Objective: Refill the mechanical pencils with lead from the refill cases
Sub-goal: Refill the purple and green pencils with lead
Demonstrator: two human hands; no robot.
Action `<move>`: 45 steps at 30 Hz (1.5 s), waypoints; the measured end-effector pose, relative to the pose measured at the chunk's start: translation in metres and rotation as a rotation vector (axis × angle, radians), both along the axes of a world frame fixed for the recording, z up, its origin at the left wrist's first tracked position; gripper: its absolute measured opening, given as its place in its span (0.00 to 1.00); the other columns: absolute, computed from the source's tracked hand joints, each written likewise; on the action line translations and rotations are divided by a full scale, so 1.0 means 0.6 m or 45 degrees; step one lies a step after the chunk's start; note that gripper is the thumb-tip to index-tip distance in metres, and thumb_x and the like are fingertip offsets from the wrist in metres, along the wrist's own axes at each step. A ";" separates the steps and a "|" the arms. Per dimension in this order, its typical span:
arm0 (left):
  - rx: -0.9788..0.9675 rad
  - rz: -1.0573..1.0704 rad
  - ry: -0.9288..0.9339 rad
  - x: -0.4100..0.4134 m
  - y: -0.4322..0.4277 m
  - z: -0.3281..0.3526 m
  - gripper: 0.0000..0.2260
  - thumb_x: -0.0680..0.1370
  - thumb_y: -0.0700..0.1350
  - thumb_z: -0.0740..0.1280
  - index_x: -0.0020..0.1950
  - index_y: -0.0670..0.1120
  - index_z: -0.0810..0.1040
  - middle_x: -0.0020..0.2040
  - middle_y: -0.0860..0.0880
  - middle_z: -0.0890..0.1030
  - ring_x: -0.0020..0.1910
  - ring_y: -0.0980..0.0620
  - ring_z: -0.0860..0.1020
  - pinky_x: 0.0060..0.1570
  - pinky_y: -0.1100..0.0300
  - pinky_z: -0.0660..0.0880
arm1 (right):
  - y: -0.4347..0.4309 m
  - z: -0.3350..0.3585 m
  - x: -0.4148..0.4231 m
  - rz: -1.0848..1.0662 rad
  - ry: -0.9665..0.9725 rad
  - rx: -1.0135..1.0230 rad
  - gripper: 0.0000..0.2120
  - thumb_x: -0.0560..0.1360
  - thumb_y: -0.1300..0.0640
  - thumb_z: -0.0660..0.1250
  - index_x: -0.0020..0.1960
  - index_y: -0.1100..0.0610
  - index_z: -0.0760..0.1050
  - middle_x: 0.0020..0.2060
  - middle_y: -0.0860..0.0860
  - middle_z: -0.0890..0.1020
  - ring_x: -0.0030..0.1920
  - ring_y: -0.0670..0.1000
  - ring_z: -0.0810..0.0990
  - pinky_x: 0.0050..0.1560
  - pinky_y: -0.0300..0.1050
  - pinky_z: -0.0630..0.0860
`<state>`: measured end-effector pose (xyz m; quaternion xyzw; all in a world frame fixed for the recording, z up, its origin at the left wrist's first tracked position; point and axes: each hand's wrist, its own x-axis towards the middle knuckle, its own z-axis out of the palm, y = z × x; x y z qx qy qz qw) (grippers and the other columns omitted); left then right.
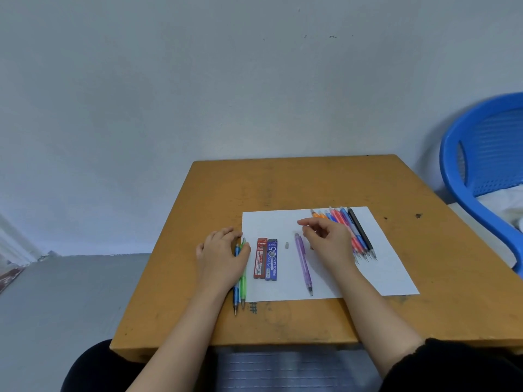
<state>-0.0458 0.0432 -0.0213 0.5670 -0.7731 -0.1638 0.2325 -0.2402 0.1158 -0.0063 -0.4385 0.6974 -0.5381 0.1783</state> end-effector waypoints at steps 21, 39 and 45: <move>0.002 0.008 -0.001 -0.001 0.001 0.004 0.15 0.79 0.55 0.61 0.64 0.54 0.76 0.70 0.56 0.71 0.70 0.56 0.62 0.68 0.52 0.55 | -0.018 0.049 0.050 0.633 1.016 0.854 0.46 0.62 0.32 0.72 0.73 0.50 0.61 0.73 0.51 0.57 0.73 0.54 0.48 0.70 0.56 0.50; -0.031 0.013 0.026 -0.001 -0.002 -0.005 0.15 0.78 0.55 0.62 0.63 0.54 0.77 0.69 0.56 0.72 0.70 0.56 0.63 0.67 0.52 0.56 | 0.005 0.067 0.085 0.489 0.598 0.442 0.28 0.65 0.52 0.78 0.55 0.48 0.63 0.51 0.46 0.72 0.49 0.43 0.72 0.45 0.32 0.71; -0.065 0.013 0.201 0.000 -0.002 -0.003 0.12 0.78 0.52 0.63 0.59 0.53 0.79 0.61 0.56 0.78 0.64 0.55 0.70 0.67 0.52 0.60 | 0.004 0.069 0.074 0.509 -0.014 0.284 0.12 0.71 0.61 0.73 0.48 0.52 0.71 0.37 0.53 0.82 0.32 0.44 0.80 0.33 0.34 0.75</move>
